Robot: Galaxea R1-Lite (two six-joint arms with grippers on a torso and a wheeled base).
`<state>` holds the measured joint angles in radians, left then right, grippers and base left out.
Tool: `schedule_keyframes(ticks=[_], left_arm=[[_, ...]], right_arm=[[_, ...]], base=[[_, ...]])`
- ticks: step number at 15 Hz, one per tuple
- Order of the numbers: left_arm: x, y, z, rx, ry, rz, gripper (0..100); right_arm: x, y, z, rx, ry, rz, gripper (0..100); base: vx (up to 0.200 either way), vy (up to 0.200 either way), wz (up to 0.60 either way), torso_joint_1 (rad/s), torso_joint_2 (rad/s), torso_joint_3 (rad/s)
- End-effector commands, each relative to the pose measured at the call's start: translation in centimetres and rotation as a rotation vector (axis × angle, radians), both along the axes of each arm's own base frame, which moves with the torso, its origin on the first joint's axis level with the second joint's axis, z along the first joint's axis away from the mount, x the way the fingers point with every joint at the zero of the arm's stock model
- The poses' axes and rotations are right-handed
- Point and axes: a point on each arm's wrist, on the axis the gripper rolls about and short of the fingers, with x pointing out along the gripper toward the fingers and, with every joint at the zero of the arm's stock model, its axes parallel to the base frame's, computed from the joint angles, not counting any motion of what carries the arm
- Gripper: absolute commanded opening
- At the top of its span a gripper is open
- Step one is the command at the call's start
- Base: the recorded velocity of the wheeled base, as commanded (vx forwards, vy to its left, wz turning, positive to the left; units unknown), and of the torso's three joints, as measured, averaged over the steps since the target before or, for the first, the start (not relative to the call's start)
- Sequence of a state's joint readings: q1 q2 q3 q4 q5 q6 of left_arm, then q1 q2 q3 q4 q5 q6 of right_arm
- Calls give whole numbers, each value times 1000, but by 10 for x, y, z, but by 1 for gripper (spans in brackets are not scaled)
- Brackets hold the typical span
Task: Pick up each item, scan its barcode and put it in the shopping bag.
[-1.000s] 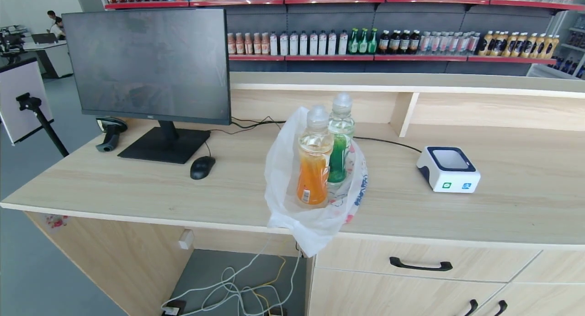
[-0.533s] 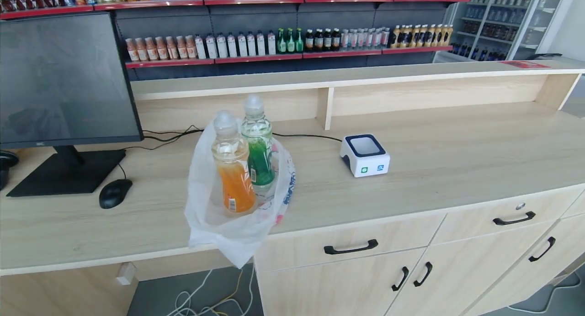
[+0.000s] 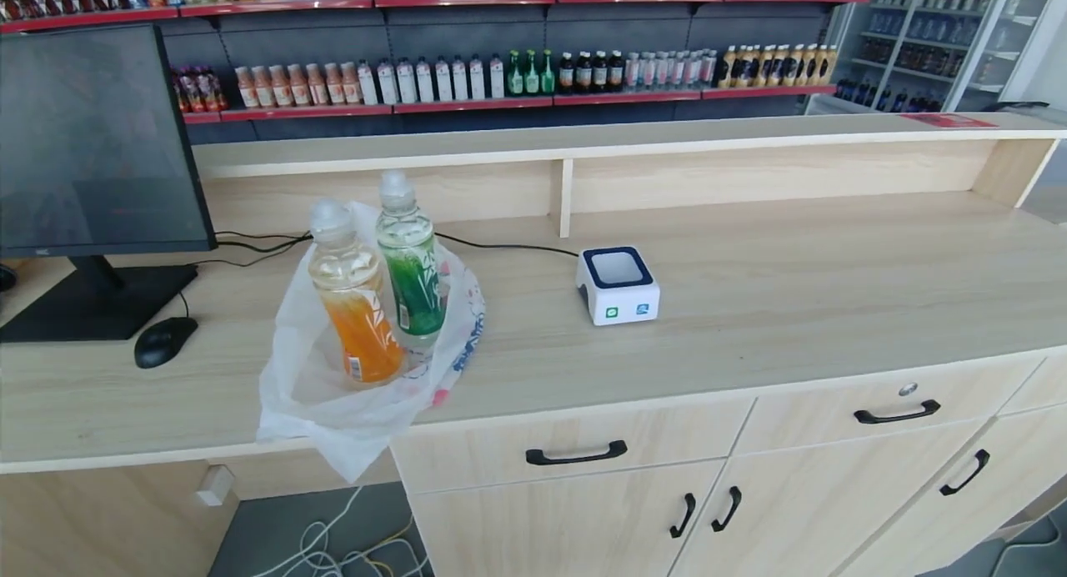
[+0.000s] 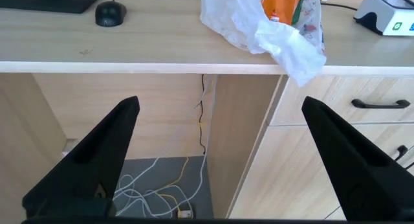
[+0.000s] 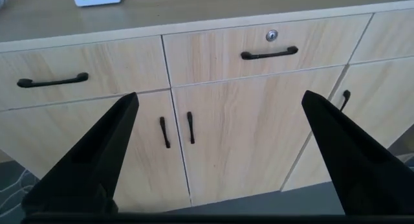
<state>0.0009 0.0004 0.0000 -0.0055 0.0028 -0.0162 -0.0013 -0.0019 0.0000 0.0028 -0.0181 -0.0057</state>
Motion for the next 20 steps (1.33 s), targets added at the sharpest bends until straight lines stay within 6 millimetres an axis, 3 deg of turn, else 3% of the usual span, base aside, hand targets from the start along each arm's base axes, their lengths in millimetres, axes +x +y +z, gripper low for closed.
schedule_keyframes(ticks=[1,9,12,20], left_arm=[[0,0,0,-1,-1,1,100],[0,0,0,-1,-1,1,100],[0,0,0,-1,-1,1,100],[0,0,0,-2,-1,1,100]], right_arm=[[0,0,0,1,2,-1,100],[0,0,0,6,1,-1,100],[0,0,0,0,1,-1,100],[0,0,0,0,1,-1,100]], base=[[0,-200,600,-2,7,-2],[0,-200,75,2,1,4],[0,0,0,0,0,0],[-200,0,0,2,1,-1]])
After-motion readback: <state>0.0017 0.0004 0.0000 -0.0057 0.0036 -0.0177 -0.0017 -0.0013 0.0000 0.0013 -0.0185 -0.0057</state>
